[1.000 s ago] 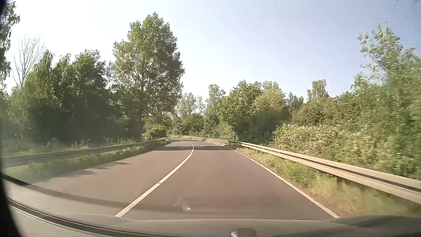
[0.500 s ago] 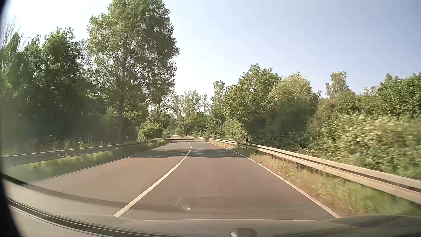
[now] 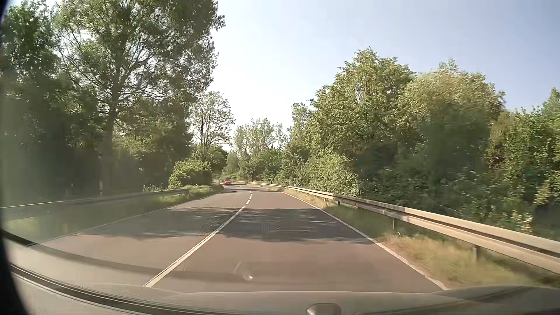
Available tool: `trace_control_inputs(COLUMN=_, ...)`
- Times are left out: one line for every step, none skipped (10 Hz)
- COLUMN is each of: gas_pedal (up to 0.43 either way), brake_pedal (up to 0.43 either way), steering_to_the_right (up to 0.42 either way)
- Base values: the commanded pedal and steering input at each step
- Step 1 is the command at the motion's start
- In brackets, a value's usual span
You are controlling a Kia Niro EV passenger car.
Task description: Follow the waypoints while adhering to traffic rules and regulations
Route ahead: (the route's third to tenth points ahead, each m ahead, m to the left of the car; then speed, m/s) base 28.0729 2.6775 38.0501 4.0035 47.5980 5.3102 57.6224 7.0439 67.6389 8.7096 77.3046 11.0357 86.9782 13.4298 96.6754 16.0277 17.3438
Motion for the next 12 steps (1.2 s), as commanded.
trace_control_inputs(gas_pedal=0.098, brake_pedal=0.018, steering_to_the_right=-0.016)
trace_control_inputs(gas_pedal=0.110, brake_pedal=0.018, steering_to_the_right=-0.018)
trace_control_inputs(gas_pedal=0.110, brake_pedal=0.018, steering_to_the_right=-0.023)
trace_control_inputs(gas_pedal=0.118, brake_pedal=0.018, steering_to_the_right=-0.025)
trace_control_inputs(gas_pedal=0.118, brake_pedal=0.018, steering_to_the_right=-0.025)
trace_control_inputs(gas_pedal=0.118, brake_pedal=0.018, steering_to_the_right=-0.023)
trace_control_inputs(gas_pedal=0.118, brake_pedal=0.018, steering_to_the_right=-0.022)
trace_control_inputs(gas_pedal=0.118, brake_pedal=0.018, steering_to_the_right=-0.021)
trace_control_inputs(gas_pedal=0.118, brake_pedal=0.018, steering_to_the_right=-0.021)
trace_control_inputs(gas_pedal=0.118, brake_pedal=0.018, steering_to_the_right=-0.021)
trace_control_inputs(gas_pedal=0.118, brake_pedal=0.018, steering_to_the_right=-0.021)
trace_control_inputs(gas_pedal=0.118, brake_pedal=0.018, steering_to_the_right=-0.020)
